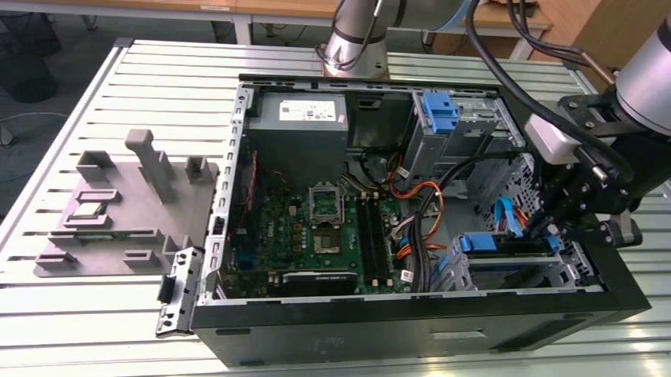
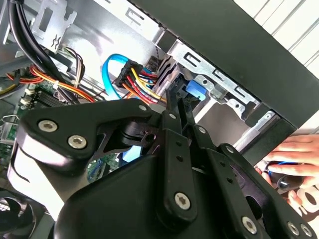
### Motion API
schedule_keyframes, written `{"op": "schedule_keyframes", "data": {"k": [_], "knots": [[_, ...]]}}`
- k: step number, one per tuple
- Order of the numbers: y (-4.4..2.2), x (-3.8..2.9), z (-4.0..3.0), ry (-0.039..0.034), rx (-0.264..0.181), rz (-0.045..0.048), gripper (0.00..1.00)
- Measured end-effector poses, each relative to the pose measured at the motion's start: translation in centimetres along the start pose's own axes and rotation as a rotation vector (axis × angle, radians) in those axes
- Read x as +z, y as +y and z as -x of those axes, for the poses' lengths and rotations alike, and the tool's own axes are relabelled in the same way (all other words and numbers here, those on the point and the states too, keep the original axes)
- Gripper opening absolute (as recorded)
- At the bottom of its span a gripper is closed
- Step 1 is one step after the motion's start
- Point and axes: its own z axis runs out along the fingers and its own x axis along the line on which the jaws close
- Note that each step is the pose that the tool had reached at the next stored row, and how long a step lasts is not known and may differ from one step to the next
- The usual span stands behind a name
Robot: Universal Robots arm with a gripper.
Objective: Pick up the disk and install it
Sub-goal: 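Insert the second disk wire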
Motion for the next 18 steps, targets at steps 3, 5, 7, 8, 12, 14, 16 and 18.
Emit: {"op": "schedule_keyframes", "data": {"k": [3, 5, 7, 8, 12, 14, 16, 18], "knots": [[0.01, 0.06, 0.00, 0.0001, -0.003, 0.0001, 0.17], [0.01, 0.12, -0.01, -0.0001, -0.004, 0.0001, 0.17], [0.01, 0.14, -0.01, 0.0000, -0.006, 0.0002, 0.17], [0.01, 0.14, -0.02, 0.0000, -0.006, 0.0002, 0.17], [0.01, 0.15, -0.02, -0.0001, -0.007, 0.0002, 0.17], [0.01, 0.14, -0.02, -0.0003, -0.007, 0.0002, 0.17], [0.01, 0.09, -0.02, -0.0003, -0.007, 0.0002, 0.17], [0.00, 0.02, -0.02, -0.0001, -0.007, 0.0002, 0.17]]}}
